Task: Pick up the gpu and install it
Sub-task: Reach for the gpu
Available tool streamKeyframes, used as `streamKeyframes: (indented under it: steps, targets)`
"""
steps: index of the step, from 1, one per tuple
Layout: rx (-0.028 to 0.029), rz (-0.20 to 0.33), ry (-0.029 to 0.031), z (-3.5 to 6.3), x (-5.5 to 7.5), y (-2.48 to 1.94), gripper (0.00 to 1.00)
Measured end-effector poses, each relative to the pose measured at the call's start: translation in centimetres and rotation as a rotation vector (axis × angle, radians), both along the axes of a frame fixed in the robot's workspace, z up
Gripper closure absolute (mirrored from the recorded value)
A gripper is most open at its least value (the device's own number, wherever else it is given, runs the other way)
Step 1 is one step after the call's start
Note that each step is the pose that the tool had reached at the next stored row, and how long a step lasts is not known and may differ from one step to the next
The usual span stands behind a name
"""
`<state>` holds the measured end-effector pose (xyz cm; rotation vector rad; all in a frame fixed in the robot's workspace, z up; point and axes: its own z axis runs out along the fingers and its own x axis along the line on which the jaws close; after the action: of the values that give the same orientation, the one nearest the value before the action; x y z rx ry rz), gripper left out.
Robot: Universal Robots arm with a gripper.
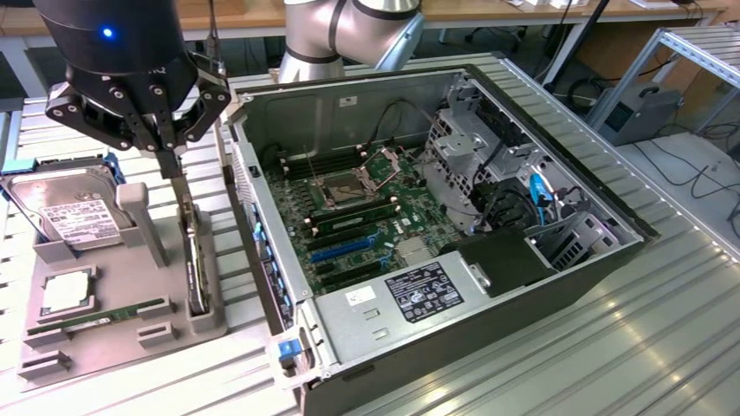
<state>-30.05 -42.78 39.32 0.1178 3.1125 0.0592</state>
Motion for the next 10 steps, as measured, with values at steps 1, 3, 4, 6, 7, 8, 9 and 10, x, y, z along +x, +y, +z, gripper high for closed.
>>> streamKeyframes:
  steps: [1,3,4,6,7,8,9,10]
  targets:
    - [-0.0002,0.000,0.0001,0.00,0.00,-0.02,0.89]
    - [-0.0005,0.000,0.0000,0.00,0.00,-0.07,0.89]
    - [-0.0007,0.000,0.0000,0.00,0.00,-0.09,0.89]
    - [-0.0013,0.000,0.0001,0.00,0.00,-0.16,0.89]
    - [-0.0015,0.000,0.0000,0.00,0.00,-0.19,0.89]
    - [-0.0017,0.000,0.0001,0.00,0.00,-0.22,0.89]
    - [-0.0020,0.000,0.0000,0.00,0.00,-0.25,0.89]
    - [-0.0022,0.000,0.0000,0.00,0.00,-0.28,0.89]
